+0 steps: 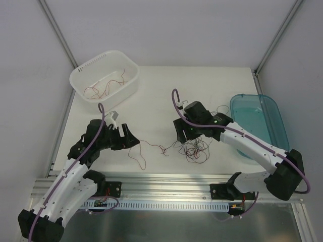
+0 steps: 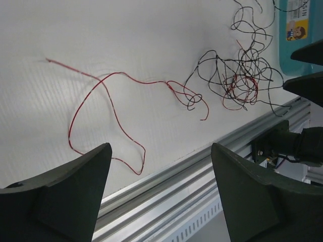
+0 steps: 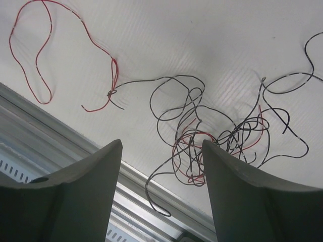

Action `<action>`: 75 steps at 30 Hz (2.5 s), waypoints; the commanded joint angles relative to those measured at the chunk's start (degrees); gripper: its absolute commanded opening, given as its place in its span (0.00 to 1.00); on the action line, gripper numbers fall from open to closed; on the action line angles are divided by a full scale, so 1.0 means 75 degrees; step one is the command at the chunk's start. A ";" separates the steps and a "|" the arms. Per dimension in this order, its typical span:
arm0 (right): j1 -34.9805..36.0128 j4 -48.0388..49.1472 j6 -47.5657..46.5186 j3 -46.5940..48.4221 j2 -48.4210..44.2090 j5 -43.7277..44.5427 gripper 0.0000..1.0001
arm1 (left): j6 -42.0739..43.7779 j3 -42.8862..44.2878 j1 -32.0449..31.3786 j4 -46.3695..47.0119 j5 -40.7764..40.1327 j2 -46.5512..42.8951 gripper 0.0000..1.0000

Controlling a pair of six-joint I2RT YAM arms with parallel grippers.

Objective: Untangle the cables

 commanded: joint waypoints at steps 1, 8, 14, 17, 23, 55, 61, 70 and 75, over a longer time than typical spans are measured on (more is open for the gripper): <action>0.0107 0.0380 0.0166 0.0119 -0.0230 0.0002 0.68 | 0.0522 0.0702 -0.0553 0.0186 0.0111 0.0179 0.81; 0.0131 0.1366 0.0578 -0.0712 -0.0593 -0.0724 0.68 | 0.1460 0.1358 -0.2532 0.0713 -0.0977 0.2015 0.77; 0.0131 0.1472 0.0707 -0.1193 -0.0932 -0.0713 0.68 | 0.2327 0.1628 -0.3357 0.1322 -0.1952 0.3821 0.66; 0.0142 0.1519 0.0731 -0.1392 -0.1202 -0.0643 0.68 | 0.2749 0.1850 -0.3568 0.1580 -0.1988 0.4536 0.65; 0.0131 0.1578 0.0743 -0.1580 -0.1635 -0.0491 0.68 | 0.3979 0.2051 -0.3932 0.2526 -0.1825 0.5476 0.65; 0.0130 0.1133 0.0660 -0.2167 -0.3136 0.0401 0.81 | 0.5164 0.2695 -0.3955 0.3503 0.0204 0.7470 0.11; 0.0130 0.1203 0.0789 -0.2131 -0.3113 0.0318 0.80 | 0.4708 0.2566 -0.3955 0.3503 0.0204 0.7130 0.00; 0.0224 0.2455 0.1632 -0.2588 -0.2855 -0.0642 0.78 | 0.2623 0.2180 -0.3943 0.3083 -0.0956 0.6006 0.00; 0.0446 0.3251 0.1727 -0.2541 -0.2165 -0.0736 0.72 | 0.1661 0.2086 -0.3955 0.2333 -0.1121 0.5466 0.00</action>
